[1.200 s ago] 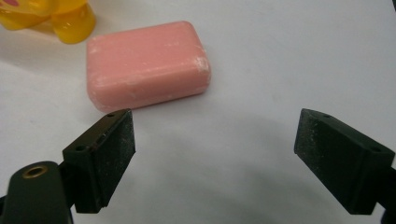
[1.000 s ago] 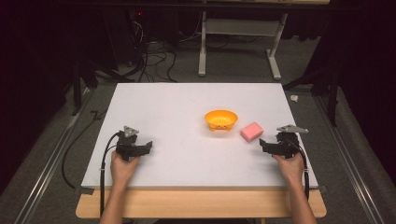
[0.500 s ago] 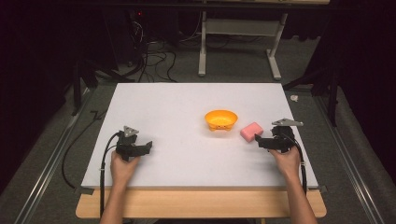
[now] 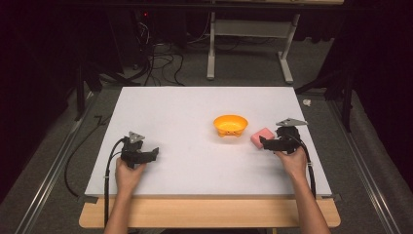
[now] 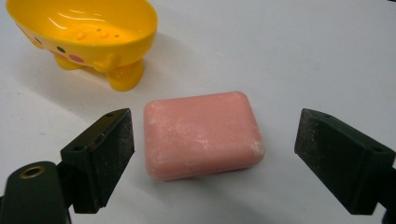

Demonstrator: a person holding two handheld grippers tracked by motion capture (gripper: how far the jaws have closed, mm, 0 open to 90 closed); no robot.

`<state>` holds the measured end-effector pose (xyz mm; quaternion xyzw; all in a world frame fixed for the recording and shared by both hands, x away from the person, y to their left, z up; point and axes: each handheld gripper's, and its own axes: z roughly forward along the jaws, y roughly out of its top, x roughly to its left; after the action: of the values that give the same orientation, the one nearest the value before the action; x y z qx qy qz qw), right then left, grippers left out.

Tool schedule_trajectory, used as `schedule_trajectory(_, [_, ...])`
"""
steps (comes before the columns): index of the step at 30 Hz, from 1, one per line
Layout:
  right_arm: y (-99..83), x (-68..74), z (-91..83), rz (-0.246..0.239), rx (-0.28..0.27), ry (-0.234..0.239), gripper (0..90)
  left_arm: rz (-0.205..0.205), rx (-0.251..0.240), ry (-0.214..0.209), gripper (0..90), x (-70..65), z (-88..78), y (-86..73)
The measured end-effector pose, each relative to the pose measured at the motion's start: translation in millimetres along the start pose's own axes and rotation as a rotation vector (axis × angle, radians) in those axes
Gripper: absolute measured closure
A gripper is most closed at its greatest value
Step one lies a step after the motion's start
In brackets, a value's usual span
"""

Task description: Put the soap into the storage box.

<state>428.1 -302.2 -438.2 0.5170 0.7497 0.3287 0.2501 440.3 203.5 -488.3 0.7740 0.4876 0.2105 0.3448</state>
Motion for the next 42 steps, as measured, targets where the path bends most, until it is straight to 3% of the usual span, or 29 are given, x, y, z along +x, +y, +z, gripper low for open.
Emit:
schedule_trajectory(9, [6.7, 1.3, 14.9, -0.003, 0.023, 0.009, 12.3, 0.000, -0.001, 0.001, 22.3, -0.1, 0.0, 0.0])
schedule_trajectory(32, [-5.3, 2.6, 51.0, -0.013, 0.137, 0.031, 12.0, 0.004, -0.005, 0.007, 22.4, -1.0, 0.1, -0.2])
schedule_trajectory(42, [-8.6, 0.8, 53.0, -0.016, 0.124, 0.048, 12.6, 0.003, -0.003, 0.007, 22.2, -0.9, 0.1, -0.1])
